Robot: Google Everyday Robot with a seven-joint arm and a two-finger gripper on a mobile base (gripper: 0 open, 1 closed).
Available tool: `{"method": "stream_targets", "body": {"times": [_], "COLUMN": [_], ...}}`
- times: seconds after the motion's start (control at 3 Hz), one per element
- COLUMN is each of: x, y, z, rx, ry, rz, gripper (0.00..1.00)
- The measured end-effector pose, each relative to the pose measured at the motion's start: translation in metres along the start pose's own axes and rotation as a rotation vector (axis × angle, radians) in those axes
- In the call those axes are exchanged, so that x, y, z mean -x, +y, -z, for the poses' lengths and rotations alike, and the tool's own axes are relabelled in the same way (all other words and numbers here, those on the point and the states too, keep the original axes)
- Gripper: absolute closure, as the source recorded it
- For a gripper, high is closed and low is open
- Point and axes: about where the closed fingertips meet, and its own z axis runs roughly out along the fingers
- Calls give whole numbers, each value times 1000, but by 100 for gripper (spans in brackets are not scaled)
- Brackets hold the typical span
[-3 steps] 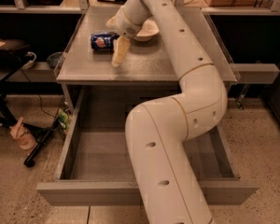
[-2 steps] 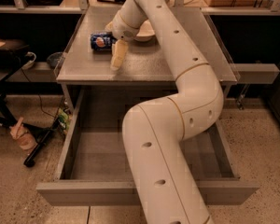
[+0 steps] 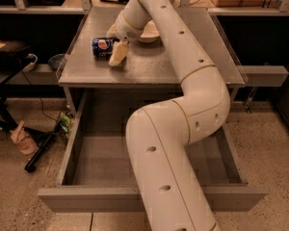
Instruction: Place pepsi can into top drawer
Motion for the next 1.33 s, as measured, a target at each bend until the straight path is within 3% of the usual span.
{"method": "stream_targets", "body": {"times": [0.67, 1.0, 1.33], "x": [0, 0, 0], "y": [0, 0, 0], "z": [0, 0, 0], "rx": [0, 0, 0], "ry": [0, 0, 0], "rz": [0, 0, 0], "gripper": [86, 100, 100]}}
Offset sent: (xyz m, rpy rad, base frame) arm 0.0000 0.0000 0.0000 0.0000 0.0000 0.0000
